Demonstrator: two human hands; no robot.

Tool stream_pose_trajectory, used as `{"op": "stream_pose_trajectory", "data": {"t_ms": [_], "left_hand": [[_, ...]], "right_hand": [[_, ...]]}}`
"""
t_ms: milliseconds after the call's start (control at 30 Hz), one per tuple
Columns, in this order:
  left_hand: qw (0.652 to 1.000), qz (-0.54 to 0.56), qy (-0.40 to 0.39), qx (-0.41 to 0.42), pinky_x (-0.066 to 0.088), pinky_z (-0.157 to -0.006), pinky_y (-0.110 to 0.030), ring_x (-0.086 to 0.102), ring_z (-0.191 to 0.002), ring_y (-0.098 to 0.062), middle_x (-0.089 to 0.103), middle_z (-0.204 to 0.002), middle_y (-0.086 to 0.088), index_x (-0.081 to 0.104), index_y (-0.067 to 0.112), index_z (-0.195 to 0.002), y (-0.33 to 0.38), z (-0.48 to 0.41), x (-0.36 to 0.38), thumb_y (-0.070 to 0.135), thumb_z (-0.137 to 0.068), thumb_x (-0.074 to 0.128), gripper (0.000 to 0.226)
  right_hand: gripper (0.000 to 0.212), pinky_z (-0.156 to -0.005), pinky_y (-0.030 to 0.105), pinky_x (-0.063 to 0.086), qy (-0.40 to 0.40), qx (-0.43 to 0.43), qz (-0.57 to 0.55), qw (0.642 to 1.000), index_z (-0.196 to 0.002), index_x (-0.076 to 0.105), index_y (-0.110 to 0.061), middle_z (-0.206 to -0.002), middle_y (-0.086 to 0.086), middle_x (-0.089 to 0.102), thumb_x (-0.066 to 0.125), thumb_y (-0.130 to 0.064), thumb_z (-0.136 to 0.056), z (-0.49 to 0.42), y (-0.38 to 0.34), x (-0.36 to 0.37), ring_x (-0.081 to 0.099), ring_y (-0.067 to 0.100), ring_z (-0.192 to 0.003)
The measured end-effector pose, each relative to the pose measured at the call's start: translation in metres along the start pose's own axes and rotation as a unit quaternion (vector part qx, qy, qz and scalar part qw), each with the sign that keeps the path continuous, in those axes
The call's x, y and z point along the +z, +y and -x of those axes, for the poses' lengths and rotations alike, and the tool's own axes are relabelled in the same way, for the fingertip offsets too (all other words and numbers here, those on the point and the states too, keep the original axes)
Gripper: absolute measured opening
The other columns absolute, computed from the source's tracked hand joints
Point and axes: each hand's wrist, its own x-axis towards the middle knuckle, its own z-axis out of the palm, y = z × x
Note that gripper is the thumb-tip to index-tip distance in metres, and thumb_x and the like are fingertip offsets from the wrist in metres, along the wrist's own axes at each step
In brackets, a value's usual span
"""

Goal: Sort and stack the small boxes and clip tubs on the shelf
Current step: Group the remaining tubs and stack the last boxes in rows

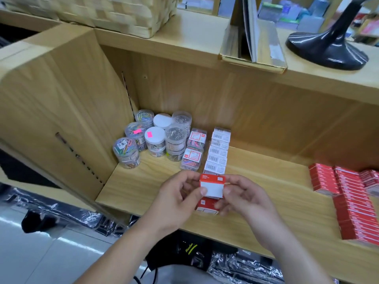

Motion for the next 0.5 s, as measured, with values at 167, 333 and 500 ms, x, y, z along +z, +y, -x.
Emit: {"op": "stream_pose_trajectory", "data": {"t_ms": [167,333,500], "left_hand": [[0.998,0.056,0.002,-0.033,0.06,-0.077,-0.033,0.068,-0.084,-0.018,0.074,-0.093,-0.004,0.069,0.021,-0.118,-0.001,0.001,-0.002,0.008,-0.097,0.064,0.025],[0.989,0.123,0.027,-0.073,0.058,-0.062,-0.029,0.071,-0.072,-0.021,0.073,-0.09,-0.021,0.068,0.006,-0.108,0.002,-0.001,0.001,0.005,-0.095,0.066,0.013],[0.976,0.186,0.032,-0.112,0.06,-0.064,-0.033,0.072,-0.073,-0.029,0.073,-0.088,-0.025,0.065,0.0,-0.102,0.001,-0.002,0.005,0.013,-0.093,0.07,0.016]], "right_hand": [[0.034,-0.078,0.031,0.058,0.048,-0.17,0.21,0.962,-0.111,0.069,-0.02,-0.096,-0.002,0.072,0.075,0.0,-0.084,0.001,0.014,0.001,0.067,0.017,-0.083],[0.045,-0.078,0.026,0.057,0.05,-0.278,0.281,0.917,-0.115,0.071,-0.018,-0.105,-0.009,0.068,0.072,0.011,-0.081,0.004,0.022,-0.001,0.068,0.018,-0.094],[0.049,-0.077,0.029,0.059,0.064,-0.284,0.256,0.922,-0.106,0.074,-0.02,-0.108,-0.008,0.065,0.065,0.019,-0.079,0.006,0.03,0.005,0.067,0.021,-0.1]]}}
